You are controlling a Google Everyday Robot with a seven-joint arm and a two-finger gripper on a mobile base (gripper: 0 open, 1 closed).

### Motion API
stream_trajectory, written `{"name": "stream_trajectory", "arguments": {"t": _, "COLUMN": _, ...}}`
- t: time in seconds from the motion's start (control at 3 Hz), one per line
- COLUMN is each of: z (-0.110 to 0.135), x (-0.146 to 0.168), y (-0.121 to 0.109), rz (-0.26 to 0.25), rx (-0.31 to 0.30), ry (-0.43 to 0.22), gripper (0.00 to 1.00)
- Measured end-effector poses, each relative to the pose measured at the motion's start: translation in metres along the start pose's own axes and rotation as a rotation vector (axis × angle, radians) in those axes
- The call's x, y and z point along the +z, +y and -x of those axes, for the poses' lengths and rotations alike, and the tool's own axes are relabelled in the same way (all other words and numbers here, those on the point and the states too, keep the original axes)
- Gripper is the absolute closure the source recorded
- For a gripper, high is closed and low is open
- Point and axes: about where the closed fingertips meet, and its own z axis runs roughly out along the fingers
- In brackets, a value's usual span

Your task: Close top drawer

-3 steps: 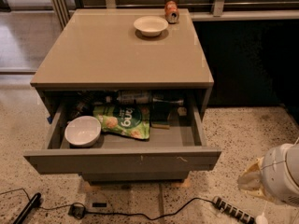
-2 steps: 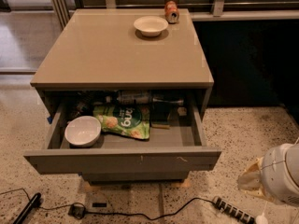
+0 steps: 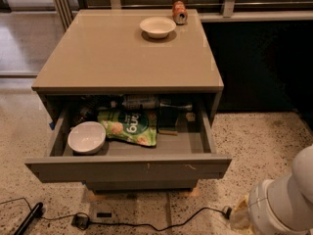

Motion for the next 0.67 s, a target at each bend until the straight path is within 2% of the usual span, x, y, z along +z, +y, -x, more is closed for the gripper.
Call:
{"name": "stream_trajectory", "arguments": {"t": 0.33, "z": -0.0054, "x": 0.0410, "y": 0.0335, "rz": 0.086, "rx": -0.039, "ry": 0.033, "gripper": 1.00}}
{"name": "stream_trajectory", "arguments": {"t": 0.67, "z": -0.0037, "x": 0.0449, "y": 0.0312, "rz": 0.094, "rx": -0.038, "ry": 0.029, "gripper": 1.00}}
